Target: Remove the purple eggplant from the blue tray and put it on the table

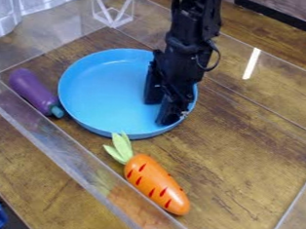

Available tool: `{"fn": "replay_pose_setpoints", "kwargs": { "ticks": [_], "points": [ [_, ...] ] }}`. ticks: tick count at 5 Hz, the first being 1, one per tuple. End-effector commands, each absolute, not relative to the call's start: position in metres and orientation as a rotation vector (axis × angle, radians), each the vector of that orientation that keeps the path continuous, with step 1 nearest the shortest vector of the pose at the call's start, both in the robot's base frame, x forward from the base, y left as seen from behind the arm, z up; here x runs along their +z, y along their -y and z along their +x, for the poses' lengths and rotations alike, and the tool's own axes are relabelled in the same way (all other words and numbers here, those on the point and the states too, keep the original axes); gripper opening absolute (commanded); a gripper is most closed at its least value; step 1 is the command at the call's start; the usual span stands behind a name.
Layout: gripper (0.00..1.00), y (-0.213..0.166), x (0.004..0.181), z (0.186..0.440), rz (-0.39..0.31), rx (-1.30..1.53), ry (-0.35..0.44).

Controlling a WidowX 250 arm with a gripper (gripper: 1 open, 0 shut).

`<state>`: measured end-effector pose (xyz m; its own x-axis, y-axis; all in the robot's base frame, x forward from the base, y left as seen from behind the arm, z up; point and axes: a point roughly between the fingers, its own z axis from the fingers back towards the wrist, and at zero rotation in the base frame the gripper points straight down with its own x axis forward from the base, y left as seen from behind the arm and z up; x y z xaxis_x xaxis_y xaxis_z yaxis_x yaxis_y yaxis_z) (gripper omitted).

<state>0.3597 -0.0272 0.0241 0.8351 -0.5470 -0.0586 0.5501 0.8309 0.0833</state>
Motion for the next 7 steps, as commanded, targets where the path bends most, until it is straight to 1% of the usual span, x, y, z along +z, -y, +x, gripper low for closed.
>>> {"fn": "replay_pose_setpoints", "kwargs": {
  "ticks": [1, 5, 7],
  "points": [
    [0.0, 0.044, 0.027, 0.364, 0.099, -0.624, -0.004],
    [0.0, 0.053, 0.029, 0.367, 0.114, -0.652, -0.005],
    [0.0, 0.058, 0.025, 0.367, 0.114, -0.668, -0.007]
  ]
}}
